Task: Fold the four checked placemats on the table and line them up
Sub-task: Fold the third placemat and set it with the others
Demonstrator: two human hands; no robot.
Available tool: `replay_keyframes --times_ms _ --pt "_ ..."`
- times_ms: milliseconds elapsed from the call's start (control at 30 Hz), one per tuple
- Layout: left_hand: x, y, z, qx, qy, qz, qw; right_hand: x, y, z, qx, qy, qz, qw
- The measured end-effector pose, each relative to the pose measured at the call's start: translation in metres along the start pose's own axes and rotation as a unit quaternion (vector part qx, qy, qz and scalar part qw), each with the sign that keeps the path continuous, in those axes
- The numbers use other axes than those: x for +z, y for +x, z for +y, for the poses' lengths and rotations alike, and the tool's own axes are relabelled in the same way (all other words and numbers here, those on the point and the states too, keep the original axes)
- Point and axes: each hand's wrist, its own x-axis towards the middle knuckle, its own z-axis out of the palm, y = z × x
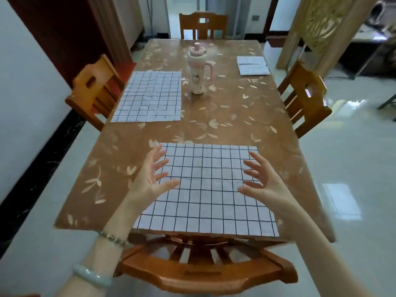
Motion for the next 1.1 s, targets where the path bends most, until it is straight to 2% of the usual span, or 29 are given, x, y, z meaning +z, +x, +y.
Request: replay_keyframes --times_ms 333,633,767,867,933,1100 --pt "0.014 0.093 -0.015 -0.047 0.014 0.010 0.999 -0.049 0.082 0.021 0.031 0.017 0.004 0.999" --pt "-0.011 0.159 -0.076 -0.124 0.039 0.032 0.991 -0.065 0.142 0.069 0.100 -0.017 0.013 0.995" --pt "-0.027 0.190 -0.117 -0.211 0.097 0.070 0.970 -0.070 0.175 0.108 0.142 -0.108 0.021 0.984" --pt "-0.034 0.209 -0.144 -0.265 0.169 0.113 0.943 -0.077 0.207 0.136 0.155 -0.231 0.076 0.958" --pt "-0.038 0.218 -0.158 -0.261 0.225 0.130 0.930 -0.082 0.226 0.150 0.145 -0.298 0.098 0.939" --pt "-0.042 0.237 -0.172 -0.228 0.341 0.102 0.906 -0.089 0.250 0.166 0.152 -0.337 0.084 0.925"
